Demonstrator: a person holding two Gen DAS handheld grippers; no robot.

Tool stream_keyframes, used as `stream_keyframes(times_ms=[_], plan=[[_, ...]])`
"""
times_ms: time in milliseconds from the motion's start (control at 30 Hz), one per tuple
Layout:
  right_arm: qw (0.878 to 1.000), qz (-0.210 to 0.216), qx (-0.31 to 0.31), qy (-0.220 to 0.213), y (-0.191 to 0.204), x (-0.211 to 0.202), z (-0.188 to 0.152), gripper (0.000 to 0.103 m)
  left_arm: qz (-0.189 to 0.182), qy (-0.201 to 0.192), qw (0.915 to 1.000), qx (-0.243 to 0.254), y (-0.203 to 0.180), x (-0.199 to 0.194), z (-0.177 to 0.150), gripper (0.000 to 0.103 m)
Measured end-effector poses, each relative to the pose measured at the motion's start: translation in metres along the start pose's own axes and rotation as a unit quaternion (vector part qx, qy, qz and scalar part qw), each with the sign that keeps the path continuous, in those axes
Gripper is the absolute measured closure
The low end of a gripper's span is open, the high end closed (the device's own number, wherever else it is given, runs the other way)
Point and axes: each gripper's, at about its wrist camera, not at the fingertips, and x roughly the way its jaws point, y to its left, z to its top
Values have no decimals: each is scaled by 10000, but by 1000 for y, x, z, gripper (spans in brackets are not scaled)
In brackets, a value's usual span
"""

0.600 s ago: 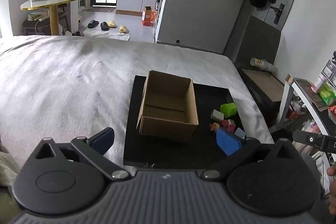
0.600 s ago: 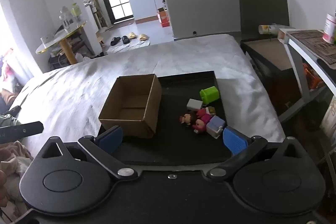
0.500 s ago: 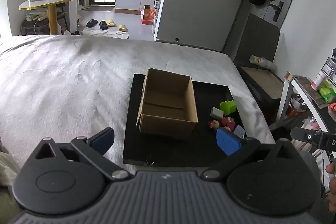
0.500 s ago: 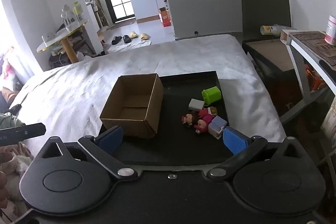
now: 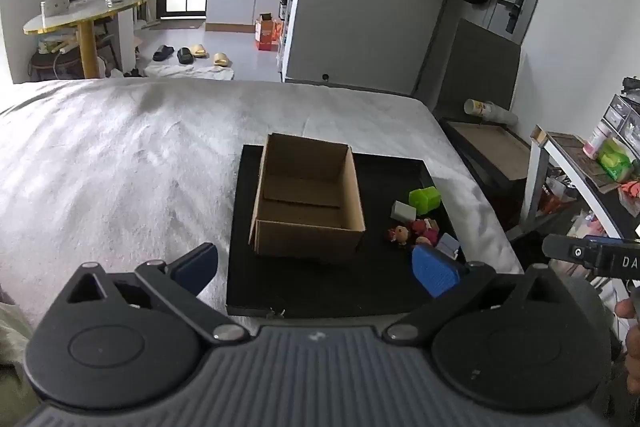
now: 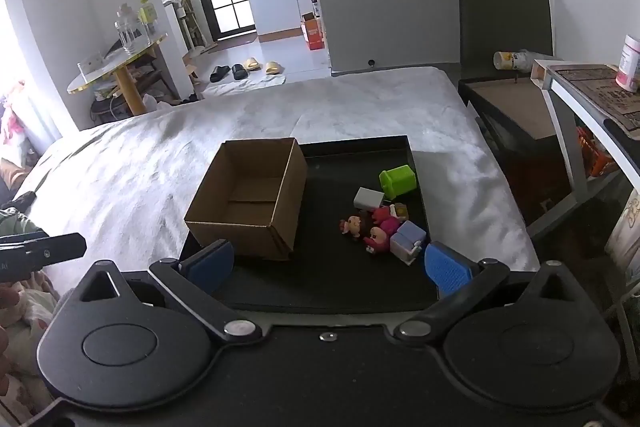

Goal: Organize rigid objects

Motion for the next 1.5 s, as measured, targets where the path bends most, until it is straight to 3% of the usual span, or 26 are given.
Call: stream_keyframes(times_ms=[1500], plan=[[9999, -77, 86, 103, -15, 2, -6, 0, -198, 299, 9990, 284, -19, 8, -1, 0]])
